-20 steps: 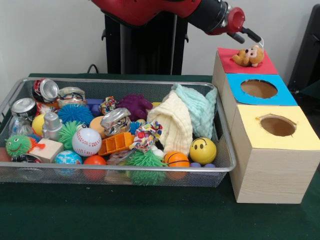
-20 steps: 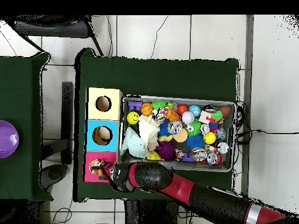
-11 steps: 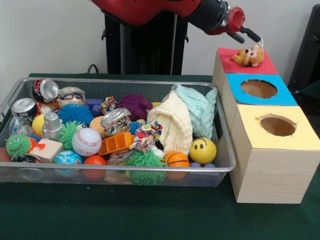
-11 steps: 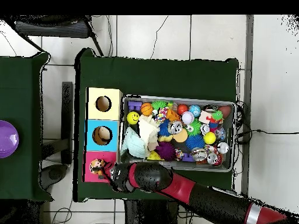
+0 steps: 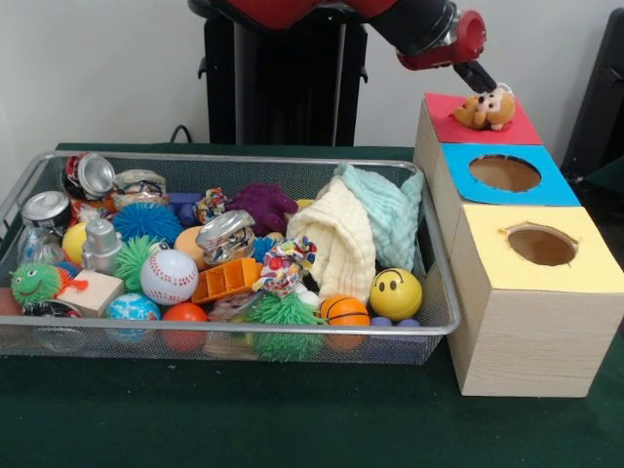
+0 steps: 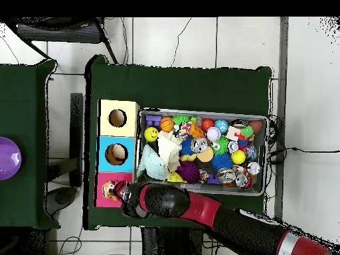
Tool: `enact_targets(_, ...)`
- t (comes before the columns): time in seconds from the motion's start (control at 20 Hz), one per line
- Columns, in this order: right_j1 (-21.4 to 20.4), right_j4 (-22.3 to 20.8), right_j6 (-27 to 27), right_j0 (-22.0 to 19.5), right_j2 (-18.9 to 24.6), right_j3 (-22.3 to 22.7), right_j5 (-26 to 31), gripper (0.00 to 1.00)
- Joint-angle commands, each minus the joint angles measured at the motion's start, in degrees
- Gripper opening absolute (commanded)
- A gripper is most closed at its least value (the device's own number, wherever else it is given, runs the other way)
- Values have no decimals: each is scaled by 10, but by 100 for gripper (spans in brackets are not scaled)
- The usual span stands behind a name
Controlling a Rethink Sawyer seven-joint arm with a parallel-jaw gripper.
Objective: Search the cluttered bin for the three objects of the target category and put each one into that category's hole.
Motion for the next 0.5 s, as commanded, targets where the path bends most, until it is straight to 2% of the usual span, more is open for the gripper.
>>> enact_targets(0.05, -41, 11, 107, 20, -37, -46, -89, 0)
enact_targets(0.25, -35, 14, 107, 25, -36, -41, -107, 0)
enact_targets(0.5, -68, 27, 118, 31, -36, -25, -107, 0)
